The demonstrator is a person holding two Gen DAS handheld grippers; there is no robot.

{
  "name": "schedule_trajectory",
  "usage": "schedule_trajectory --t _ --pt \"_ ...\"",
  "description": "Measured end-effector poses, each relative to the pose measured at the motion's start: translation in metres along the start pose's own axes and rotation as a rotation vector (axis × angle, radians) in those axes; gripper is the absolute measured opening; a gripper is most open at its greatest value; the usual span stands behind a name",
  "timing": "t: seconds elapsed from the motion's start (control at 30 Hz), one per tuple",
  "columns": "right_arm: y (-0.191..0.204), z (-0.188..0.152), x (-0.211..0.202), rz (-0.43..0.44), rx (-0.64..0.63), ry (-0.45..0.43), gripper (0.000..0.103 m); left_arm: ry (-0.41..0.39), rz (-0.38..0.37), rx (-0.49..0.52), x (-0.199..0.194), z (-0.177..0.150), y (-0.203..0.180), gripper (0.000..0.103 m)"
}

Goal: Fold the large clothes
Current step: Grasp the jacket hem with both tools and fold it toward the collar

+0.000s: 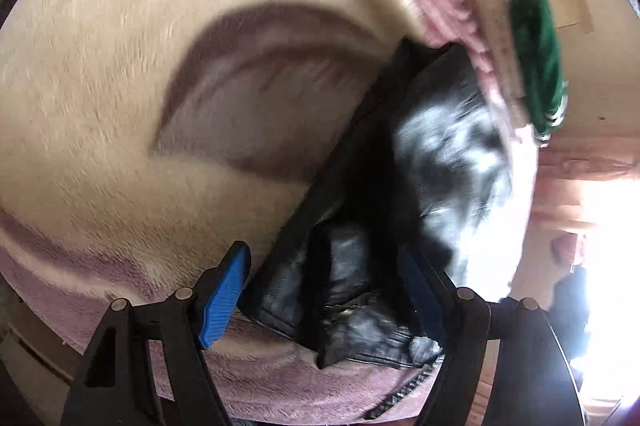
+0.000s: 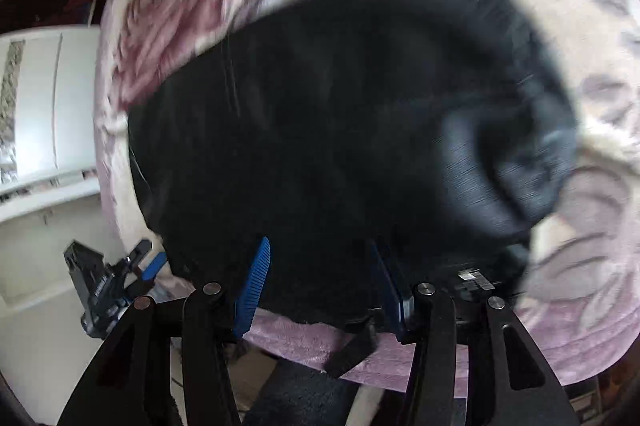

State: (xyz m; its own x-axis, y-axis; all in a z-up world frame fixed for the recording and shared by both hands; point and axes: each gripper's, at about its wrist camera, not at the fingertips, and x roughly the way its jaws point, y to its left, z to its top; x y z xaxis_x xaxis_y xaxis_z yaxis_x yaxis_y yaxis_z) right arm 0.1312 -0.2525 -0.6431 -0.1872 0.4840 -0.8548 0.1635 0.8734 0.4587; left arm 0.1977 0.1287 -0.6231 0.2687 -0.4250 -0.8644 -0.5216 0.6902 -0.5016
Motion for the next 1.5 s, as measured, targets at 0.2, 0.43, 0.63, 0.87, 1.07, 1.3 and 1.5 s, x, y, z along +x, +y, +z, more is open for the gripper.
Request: schedule_trajectory --t 0.2,0.43,0.63,0.87,1.07,1.3,1.5 --pt "0.005 -0.009 0.015 0.055 0.017 0.018 0.054 -0.041 -0.187 -0.021 0.03 0.012 0.006 0.075" --pt "0.002 0.02 0.06 0.224 0.12 0.054 0.053 -0.115 -0.59 -0.245 0.024 0.001 0.042 0.075" --pt "-0.002 0.012 0.024 0.249 0.072 0.003 0.054 -0.139 -0.673 -0.302 0.025 0.008 0.041 0.075" --pt "0.014 0.034 0.028 0.061 -0.049 -0.04 0.053 -0.116 -0.579 -0.129 0.02 0.032 -0.014 0.075" --pt "0.009 0.033 0.013 0.043 -0.03 0.017 0.053 -0.068 -0.487 -0.065 0.015 0.039 -0.019 0.077" --pt "-0.079 -0.033 -0.062 0.066 0.159 -0.082 0.062 -0.026 -0.405 -0.044 0.016 0.013 -0.002 0.077" --pt "-0.17 -0.088 -0.056 0.06 0.37 -0.044 0.063 -0.075 -0.352 -0.047 -0.001 -0.007 0.006 0.074"
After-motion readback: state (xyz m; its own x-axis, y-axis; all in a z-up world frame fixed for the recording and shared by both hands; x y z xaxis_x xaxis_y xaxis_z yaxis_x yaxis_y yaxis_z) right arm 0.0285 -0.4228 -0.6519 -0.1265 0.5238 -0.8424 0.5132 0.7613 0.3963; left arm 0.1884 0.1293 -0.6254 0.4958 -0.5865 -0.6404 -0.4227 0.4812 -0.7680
